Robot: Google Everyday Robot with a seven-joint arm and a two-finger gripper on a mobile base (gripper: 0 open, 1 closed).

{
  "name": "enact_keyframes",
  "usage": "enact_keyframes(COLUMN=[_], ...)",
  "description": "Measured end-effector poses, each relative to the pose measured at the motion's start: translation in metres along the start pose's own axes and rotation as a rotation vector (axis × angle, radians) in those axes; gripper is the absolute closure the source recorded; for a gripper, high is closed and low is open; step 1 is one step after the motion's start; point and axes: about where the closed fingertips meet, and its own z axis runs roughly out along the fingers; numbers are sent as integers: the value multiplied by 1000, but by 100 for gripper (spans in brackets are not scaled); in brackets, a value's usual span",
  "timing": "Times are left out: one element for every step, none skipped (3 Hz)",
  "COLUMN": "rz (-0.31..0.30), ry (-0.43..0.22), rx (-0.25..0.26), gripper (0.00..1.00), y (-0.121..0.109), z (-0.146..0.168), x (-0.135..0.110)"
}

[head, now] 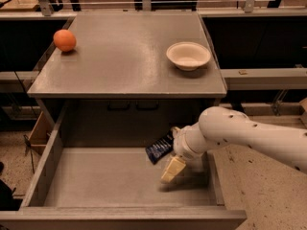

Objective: Pick rxbar blueberry from top drawer and place on counter

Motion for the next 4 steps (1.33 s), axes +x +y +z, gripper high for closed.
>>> enact_keyframes(rz=[2, 8, 17, 32], ry=[-23, -53, -76, -89], rx=[17, 19, 16, 15], gripper=[0, 0, 14, 37], y=[-16, -30, -36, -37], z=[9, 22, 32, 34], x=[6, 4, 2, 3])
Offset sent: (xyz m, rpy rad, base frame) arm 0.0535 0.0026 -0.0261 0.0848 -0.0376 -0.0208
